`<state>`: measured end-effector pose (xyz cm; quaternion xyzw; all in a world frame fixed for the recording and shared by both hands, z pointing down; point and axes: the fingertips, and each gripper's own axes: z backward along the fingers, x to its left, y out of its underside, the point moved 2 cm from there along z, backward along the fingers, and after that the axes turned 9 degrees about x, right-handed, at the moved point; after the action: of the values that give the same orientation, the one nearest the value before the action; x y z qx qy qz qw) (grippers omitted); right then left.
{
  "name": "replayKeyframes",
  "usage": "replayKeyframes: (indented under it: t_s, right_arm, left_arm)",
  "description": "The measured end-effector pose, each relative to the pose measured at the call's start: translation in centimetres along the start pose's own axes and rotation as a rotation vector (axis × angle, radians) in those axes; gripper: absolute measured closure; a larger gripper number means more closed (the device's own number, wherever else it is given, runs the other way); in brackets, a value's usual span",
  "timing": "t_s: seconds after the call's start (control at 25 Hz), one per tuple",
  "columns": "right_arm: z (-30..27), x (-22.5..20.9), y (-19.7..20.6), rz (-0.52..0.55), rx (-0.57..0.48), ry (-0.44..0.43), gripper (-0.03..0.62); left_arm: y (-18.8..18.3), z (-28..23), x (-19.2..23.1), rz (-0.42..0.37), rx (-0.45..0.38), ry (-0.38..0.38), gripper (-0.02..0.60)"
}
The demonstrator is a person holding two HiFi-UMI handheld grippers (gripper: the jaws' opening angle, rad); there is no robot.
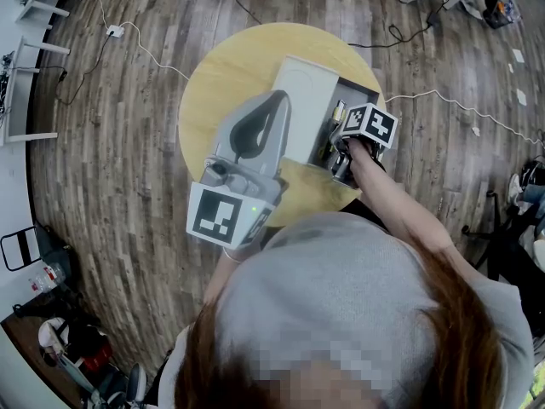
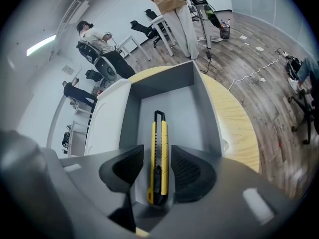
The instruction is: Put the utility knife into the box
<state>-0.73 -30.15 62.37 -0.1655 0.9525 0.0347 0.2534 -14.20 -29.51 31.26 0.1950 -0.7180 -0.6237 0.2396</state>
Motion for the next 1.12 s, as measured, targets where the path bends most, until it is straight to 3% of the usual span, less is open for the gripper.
replayKeyframes:
  t_s: [0.16, 0.32, 0.72, 0.88, 1.12]
  right_arm:
    - [1.5, 0.4, -0.6, 0.025, -0.040, -0.009, 0.418]
    - [4.1, 2.3, -1.5, 0.116, -0.104, -0.047, 0.419]
    - [13.5, 12.1, -2.9, 0.581, -0.441, -0.114, 0.419]
    - [16.7, 15.5, -2.6, 0.705, -0.563, -0.152, 0.424]
    - [19.2, 18.3, -2.2, 0.846, -0.701, -0.144, 0.504]
  left_arm:
    - [0.1, 0.2, 0.3, 0.002, 0.003, -0.002, 0.578]
    - [0.1, -0.1, 0.1, 0.002, 0.003, 0.008, 0.578]
    - [0.0, -0.4, 0.1, -0.011, 0.008, 0.009, 0.578]
    - [-0.2, -0.3, 0.1, -0.016, 0.005, 0.005, 0.578]
    - [-0.7, -0.3, 0.2, -0.028, 0.001, -0.005, 0.578]
